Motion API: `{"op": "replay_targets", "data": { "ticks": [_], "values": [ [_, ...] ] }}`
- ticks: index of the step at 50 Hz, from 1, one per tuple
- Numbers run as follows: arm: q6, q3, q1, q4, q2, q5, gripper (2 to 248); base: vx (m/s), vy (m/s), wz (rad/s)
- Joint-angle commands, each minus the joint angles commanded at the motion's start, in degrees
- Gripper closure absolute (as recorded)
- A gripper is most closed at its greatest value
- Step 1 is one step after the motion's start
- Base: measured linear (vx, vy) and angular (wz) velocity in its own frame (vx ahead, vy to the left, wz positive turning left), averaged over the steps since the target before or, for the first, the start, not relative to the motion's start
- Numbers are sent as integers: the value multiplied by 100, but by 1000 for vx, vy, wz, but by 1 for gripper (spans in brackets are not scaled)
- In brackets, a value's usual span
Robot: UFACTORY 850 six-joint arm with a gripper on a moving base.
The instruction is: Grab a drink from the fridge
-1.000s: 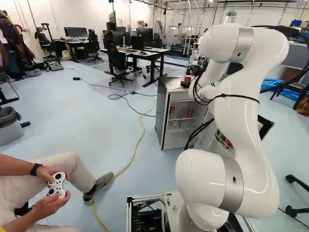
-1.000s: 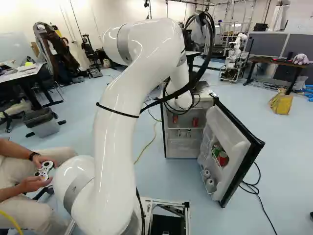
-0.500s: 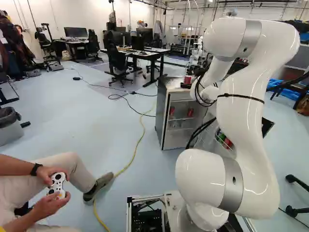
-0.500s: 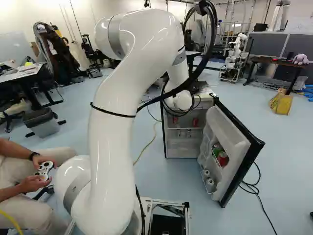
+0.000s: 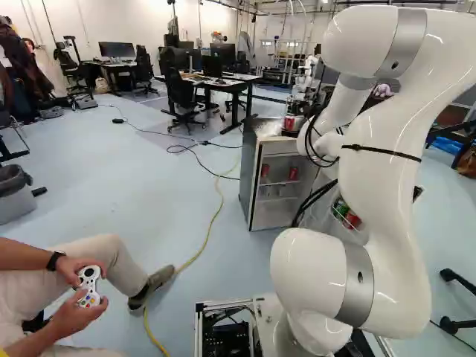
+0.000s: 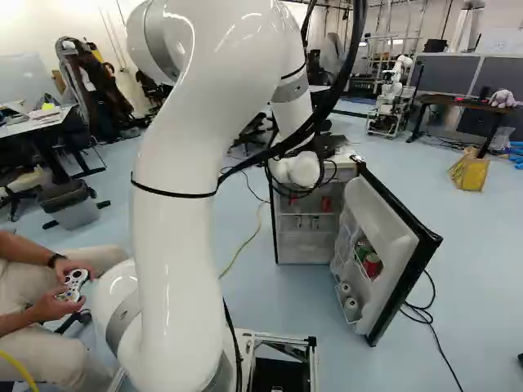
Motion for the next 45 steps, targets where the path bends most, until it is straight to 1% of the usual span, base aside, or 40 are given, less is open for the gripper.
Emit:
{"op": "replay_targets", "data": {
  "ticks": [9, 17, 45],
  "values": [
    [0, 273, -91, 1, 317, -28, 3, 0, 0, 0],
    [0, 468, -204, 35, 567, -175, 3, 0, 0, 0],
    [0, 851, -693, 256, 1224, -1058, 3, 0, 0, 0]
  ]
}}
